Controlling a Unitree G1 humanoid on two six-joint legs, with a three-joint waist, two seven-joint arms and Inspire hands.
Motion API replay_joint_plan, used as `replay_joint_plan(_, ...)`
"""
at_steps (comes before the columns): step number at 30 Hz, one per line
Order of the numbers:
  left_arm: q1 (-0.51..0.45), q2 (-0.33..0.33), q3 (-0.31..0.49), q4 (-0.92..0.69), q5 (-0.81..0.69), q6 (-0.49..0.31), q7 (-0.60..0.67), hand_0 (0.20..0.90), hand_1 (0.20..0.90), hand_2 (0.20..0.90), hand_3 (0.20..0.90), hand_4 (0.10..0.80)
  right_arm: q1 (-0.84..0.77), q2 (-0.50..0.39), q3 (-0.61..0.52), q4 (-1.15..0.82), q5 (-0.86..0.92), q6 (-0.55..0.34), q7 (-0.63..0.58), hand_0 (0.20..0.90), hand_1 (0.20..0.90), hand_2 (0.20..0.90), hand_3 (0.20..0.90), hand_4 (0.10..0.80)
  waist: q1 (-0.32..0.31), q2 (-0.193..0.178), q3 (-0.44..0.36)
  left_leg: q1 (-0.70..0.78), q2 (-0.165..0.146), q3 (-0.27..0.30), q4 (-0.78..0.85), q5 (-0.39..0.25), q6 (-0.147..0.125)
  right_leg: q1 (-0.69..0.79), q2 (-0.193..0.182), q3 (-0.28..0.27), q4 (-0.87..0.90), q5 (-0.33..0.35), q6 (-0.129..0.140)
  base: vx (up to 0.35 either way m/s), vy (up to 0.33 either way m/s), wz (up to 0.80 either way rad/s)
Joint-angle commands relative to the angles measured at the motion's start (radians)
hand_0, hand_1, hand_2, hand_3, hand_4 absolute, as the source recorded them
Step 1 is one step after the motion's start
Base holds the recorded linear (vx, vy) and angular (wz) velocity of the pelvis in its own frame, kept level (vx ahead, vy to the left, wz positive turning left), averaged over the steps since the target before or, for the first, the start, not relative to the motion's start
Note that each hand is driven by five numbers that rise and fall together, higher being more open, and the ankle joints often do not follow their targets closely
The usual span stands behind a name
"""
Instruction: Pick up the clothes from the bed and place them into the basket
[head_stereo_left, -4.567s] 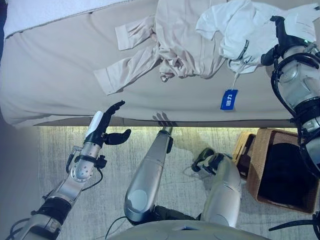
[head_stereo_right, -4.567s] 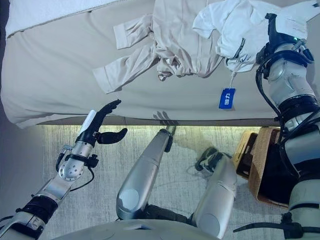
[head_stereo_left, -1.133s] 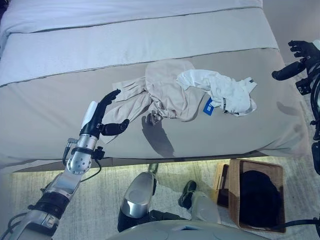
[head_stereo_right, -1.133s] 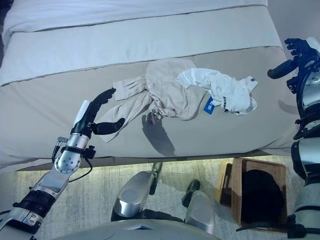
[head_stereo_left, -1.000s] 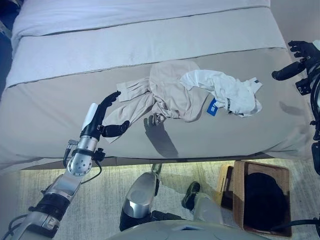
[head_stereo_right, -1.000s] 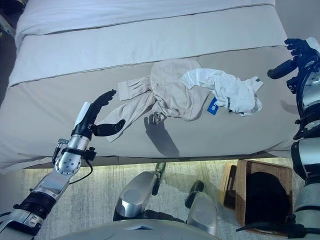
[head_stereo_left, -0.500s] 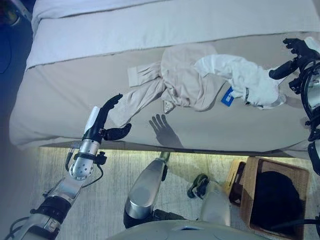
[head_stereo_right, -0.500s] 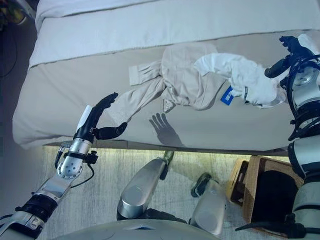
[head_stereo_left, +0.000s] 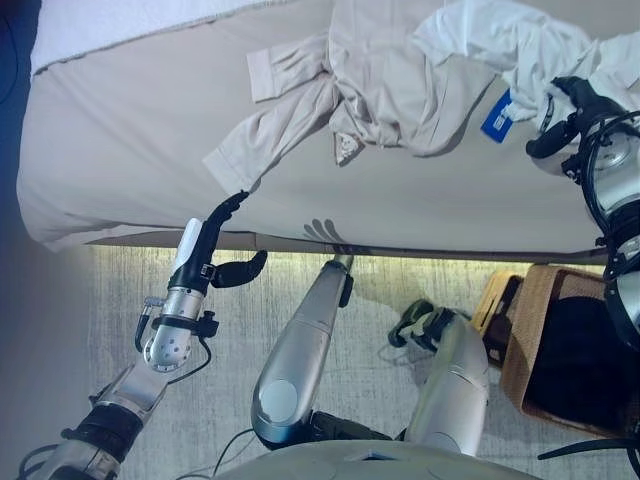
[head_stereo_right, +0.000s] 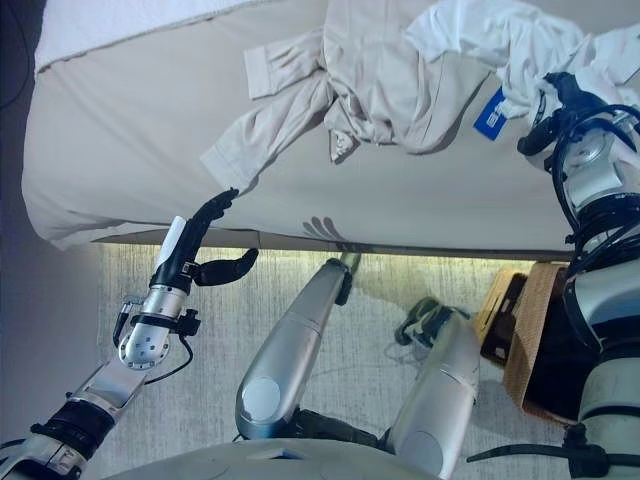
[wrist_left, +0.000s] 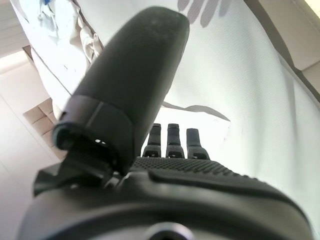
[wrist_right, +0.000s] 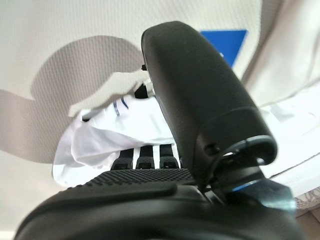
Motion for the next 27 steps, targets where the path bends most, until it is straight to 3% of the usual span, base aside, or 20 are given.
replay_joint_plan(1, 0.005, 0.027, 0.052, -0.121, 0.012, -0.089, 0.084, 0.900, 0.900, 0.900, 0.900, 0.800, -0.162, -0.059, 0.078, -0.003, -0.033, 0.001, -0.079, 0.900, 0.900, 0.900, 0.900, 0.800, 0.014, 0.052, -0.039, -0.051, -0.022, 0.047, 0.174, -0.165, 0.066, -0.076, 0.098, 0.005, 0.102, -0.002, -0.029, -0.074, 0.007, -0.05)
replay_joint_plan(9, 0.000, 0.033, 0.068, -0.131, -0.022, -0.078, 0.107, 0.900, 0.900, 0.900, 0.900, 0.800, -0.263, -0.077, 0.129, 0.067, -0.020, 0.022, -0.135, 0.900, 0.900, 0.900, 0.900, 0.800, 0.022, 0.062, -0.039, -0.209, -0.021, 0.052, 0.386, -0.236, 0.084, -0.216, 0.101, 0.022, 0.293, -0.068, -0.036, -0.050, -0.008, -0.03)
replay_joint_plan(10, 0.004, 0.035, 0.069, -0.131, -0.022, -0.076, 0.108, 0.900, 0.900, 0.900, 0.900, 0.800, -0.276, -0.083, 0.135, 0.075, -0.023, 0.023, -0.146, 0.836, 0.836, 0.836, 0.826, 0.726, 0.023, 0.062, -0.039, -0.222, -0.020, 0.050, 0.405, -0.242, 0.085, -0.226, 0.102, 0.023, 0.309, -0.072, -0.037, 0.000, 0.000, 0.00)
replay_joint_plan(11, 0.003, 0.034, 0.069, -0.131, -0.022, -0.076, 0.108, 0.900, 0.900, 0.900, 0.900, 0.800, -0.278, -0.083, 0.136, 0.076, -0.023, 0.022, -0.146, 0.836, 0.836, 0.836, 0.826, 0.726, 0.023, 0.062, -0.039, -0.223, -0.020, 0.050, 0.407, -0.243, 0.085, -0.228, 0.102, 0.023, 0.310, -0.073, -0.037, 0.000, 0.000, 0.00)
replay_joint_plan(12, 0.010, 0.036, 0.076, -0.129, -0.027, -0.075, 0.109, 0.900, 0.900, 0.900, 0.900, 0.800, -0.299, -0.090, 0.146, 0.084, -0.009, 0.020, -0.164, 0.756, 0.756, 0.756, 0.733, 0.633, 0.024, 0.058, -0.039, -0.226, -0.016, 0.050, 0.415, -0.248, 0.089, -0.231, 0.104, 0.021, 0.316, -0.075, -0.038, 0.000, 0.000, 0.00)
replay_joint_plan(14, 0.017, 0.038, 0.081, -0.122, -0.033, -0.086, 0.114, 0.900, 0.900, 0.900, 0.900, 0.800, -0.314, -0.097, 0.145, 0.091, -0.001, 0.010, -0.191, 0.300, 0.300, 0.300, 0.200, 0.100, 0.026, 0.053, -0.039, -0.232, -0.016, 0.047, 0.428, -0.251, 0.085, -0.233, 0.105, 0.016, 0.322, -0.073, -0.035, 0.001, -0.009, -0.05)
replay_joint_plan(22, 0.041, 0.050, 0.103, -0.109, -0.040, -0.108, 0.090, 0.900, 0.900, 0.900, 0.900, 0.800, -0.328, -0.126, 0.144, 0.046, 0.080, 0.009, -0.173, 0.300, 0.300, 0.300, 0.200, 0.100, 0.018, 0.028, -0.039, -0.185, 0.002, 0.045, 0.409, -0.251, 0.079, -0.188, 0.105, 0.013, 0.293, -0.062, -0.026, 0.014, -0.004, -0.02)
replay_joint_plan(27, 0.047, 0.054, 0.105, -0.091, -0.047, -0.108, 0.065, 0.900, 0.900, 0.900, 0.900, 0.800, -0.302, -0.134, 0.112, 0.046, 0.125, -0.011, -0.129, 0.300, 0.300, 0.300, 0.200, 0.100, 0.004, 0.008, -0.039, -0.078, 0.025, 0.050, 0.352, -0.247, 0.069, -0.085, 0.108, 0.015, 0.216, -0.044, -0.022, 0.080, 0.015, -0.07)
